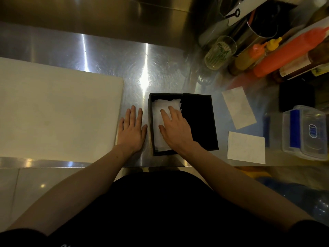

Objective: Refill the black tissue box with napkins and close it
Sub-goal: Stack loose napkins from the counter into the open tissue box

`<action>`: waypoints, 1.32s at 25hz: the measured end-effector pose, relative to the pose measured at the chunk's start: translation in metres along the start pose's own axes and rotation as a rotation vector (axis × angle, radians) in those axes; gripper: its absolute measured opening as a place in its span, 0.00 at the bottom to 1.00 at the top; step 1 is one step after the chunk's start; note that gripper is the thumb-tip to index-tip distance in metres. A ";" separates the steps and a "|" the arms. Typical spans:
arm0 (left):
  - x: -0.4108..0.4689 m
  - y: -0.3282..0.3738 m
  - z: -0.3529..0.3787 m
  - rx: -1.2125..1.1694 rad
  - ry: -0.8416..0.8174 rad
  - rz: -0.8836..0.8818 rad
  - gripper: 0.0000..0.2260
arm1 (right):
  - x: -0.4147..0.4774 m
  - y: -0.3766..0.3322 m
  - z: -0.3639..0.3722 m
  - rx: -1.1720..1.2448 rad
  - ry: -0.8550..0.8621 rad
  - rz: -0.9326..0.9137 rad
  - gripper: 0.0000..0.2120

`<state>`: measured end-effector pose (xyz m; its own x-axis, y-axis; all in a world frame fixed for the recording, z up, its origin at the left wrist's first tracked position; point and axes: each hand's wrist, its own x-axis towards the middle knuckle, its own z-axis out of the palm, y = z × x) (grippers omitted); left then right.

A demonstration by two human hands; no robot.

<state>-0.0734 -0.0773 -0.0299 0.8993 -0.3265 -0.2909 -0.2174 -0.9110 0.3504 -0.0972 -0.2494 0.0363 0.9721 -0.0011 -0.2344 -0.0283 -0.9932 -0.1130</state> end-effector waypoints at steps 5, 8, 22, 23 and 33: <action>0.001 -0.002 0.003 0.030 0.004 -0.004 0.29 | 0.006 0.000 0.019 -0.035 -0.210 -0.040 0.31; 0.001 -0.001 0.003 0.031 -0.006 -0.002 0.29 | 0.009 0.001 0.025 -0.020 -0.283 -0.018 0.33; 0.002 0.002 -0.001 0.003 -0.024 -0.014 0.28 | -0.002 0.000 0.012 0.061 -0.119 -0.059 0.31; 0.002 0.002 -0.001 -0.005 -0.018 -0.008 0.28 | -0.005 0.000 0.007 0.090 -0.081 -0.063 0.30; 0.000 0.004 0.007 0.029 0.054 -0.020 0.28 | -0.021 0.053 -0.024 0.304 0.381 0.090 0.24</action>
<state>-0.0770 -0.0825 -0.0350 0.9227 -0.2946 -0.2487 -0.2091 -0.9244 0.3190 -0.1135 -0.3044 0.0585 0.9771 -0.1838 0.1072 -0.1271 -0.9082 -0.3988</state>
